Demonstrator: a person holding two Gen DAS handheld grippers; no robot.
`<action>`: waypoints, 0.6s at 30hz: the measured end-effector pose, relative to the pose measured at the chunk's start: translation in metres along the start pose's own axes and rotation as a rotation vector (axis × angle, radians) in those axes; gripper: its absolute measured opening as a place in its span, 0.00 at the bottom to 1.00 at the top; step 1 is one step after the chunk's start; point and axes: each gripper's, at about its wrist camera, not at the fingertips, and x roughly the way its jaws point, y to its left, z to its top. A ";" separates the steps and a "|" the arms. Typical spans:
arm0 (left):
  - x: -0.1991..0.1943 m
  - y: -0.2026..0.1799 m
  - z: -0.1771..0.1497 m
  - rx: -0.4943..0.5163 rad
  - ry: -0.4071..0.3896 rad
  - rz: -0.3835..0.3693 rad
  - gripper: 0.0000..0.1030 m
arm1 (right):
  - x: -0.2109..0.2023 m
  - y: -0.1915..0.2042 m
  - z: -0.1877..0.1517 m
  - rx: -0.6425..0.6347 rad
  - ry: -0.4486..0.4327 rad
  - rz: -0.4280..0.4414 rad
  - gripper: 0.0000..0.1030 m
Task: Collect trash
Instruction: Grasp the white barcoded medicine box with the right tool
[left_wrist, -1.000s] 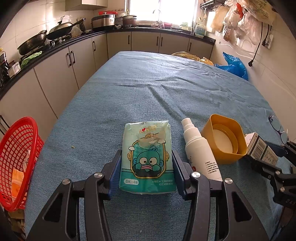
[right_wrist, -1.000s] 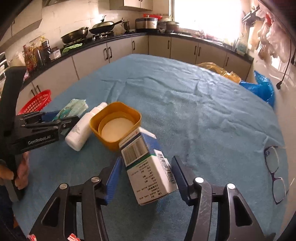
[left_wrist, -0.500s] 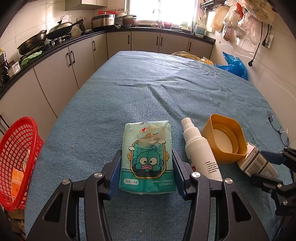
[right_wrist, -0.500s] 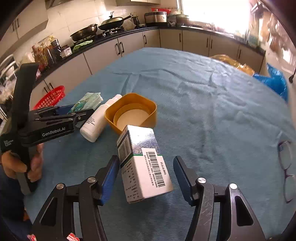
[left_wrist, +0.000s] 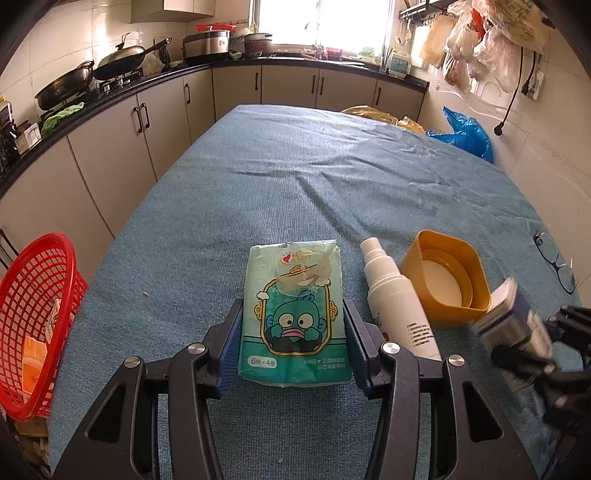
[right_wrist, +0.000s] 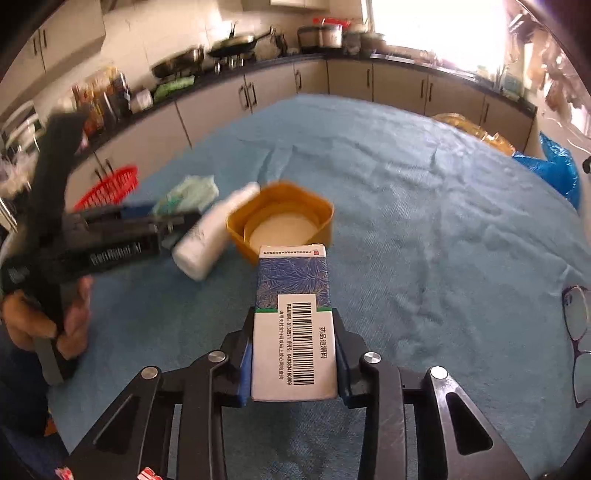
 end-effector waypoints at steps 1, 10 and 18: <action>-0.002 0.000 0.000 0.002 -0.011 -0.001 0.48 | -0.006 -0.005 0.002 0.029 -0.031 -0.004 0.36; -0.023 -0.009 -0.003 0.035 -0.114 0.005 0.48 | -0.026 -0.041 0.006 0.231 -0.158 -0.090 0.36; -0.024 -0.012 0.000 0.038 -0.125 0.014 0.48 | -0.021 -0.039 0.006 0.261 -0.169 -0.122 0.36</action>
